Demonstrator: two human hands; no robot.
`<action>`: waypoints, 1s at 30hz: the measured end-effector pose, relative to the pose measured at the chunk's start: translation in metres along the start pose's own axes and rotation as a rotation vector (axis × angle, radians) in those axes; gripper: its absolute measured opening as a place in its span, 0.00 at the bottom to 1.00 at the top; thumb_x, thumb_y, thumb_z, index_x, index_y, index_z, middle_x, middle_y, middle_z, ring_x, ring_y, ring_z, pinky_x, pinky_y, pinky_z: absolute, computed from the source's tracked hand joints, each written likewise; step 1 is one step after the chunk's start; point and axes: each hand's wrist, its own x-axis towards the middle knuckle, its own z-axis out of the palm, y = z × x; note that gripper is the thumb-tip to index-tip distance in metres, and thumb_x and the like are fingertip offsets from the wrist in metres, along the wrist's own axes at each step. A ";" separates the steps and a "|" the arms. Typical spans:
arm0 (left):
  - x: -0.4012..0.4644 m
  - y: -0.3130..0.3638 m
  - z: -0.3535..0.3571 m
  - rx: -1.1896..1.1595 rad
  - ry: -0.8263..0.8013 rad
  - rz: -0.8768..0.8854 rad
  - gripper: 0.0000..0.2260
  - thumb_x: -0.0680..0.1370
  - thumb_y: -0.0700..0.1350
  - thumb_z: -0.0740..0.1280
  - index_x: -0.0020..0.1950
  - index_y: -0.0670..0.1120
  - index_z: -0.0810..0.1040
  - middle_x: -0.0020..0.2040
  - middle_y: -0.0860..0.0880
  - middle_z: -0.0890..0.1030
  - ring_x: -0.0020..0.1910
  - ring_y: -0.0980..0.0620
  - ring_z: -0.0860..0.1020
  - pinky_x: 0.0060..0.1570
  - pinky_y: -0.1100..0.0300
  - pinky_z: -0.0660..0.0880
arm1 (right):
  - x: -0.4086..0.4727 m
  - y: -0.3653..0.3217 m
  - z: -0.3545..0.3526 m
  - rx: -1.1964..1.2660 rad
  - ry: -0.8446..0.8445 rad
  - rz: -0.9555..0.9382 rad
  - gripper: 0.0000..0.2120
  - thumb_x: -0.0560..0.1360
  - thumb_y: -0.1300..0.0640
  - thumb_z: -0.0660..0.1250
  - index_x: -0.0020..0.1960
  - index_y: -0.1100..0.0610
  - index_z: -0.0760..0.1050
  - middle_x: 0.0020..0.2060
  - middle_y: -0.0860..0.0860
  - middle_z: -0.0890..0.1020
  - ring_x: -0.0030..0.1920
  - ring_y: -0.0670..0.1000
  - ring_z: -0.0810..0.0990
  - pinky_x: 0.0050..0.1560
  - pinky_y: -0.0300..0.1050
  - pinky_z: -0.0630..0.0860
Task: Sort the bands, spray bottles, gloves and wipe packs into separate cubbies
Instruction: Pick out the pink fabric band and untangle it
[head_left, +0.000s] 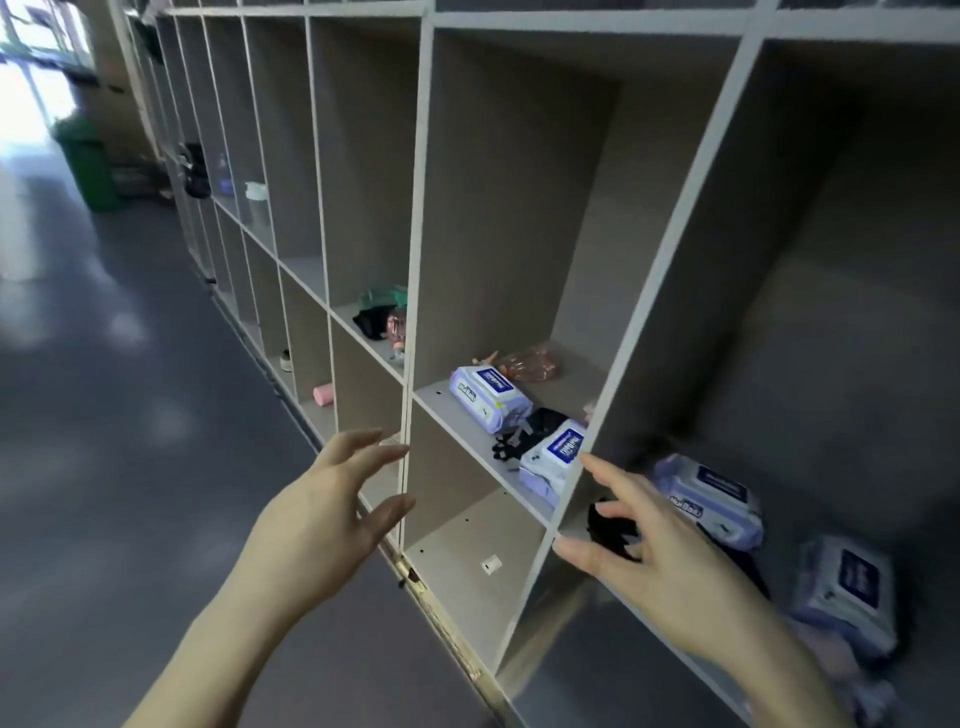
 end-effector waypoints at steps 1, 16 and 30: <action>0.012 -0.009 -0.002 -0.009 -0.005 0.006 0.19 0.75 0.57 0.67 0.65 0.62 0.72 0.68 0.63 0.66 0.56 0.59 0.78 0.53 0.56 0.76 | 0.010 -0.004 0.006 0.010 0.009 0.015 0.39 0.60 0.25 0.60 0.69 0.29 0.54 0.62 0.29 0.66 0.64 0.37 0.69 0.64 0.49 0.71; 0.233 -0.080 0.011 -0.034 -0.075 0.098 0.21 0.75 0.56 0.67 0.68 0.57 0.71 0.71 0.56 0.66 0.61 0.54 0.76 0.59 0.52 0.74 | 0.219 -0.028 0.021 -0.083 0.070 0.063 0.32 0.71 0.39 0.67 0.71 0.34 0.57 0.59 0.30 0.67 0.60 0.36 0.72 0.58 0.45 0.73; 0.396 -0.115 0.055 -0.074 -0.331 0.281 0.21 0.76 0.53 0.67 0.68 0.56 0.71 0.69 0.55 0.68 0.63 0.51 0.74 0.62 0.51 0.72 | 0.353 -0.017 0.051 -0.070 0.205 0.187 0.29 0.72 0.44 0.69 0.71 0.40 0.64 0.61 0.38 0.71 0.63 0.41 0.72 0.63 0.44 0.71</action>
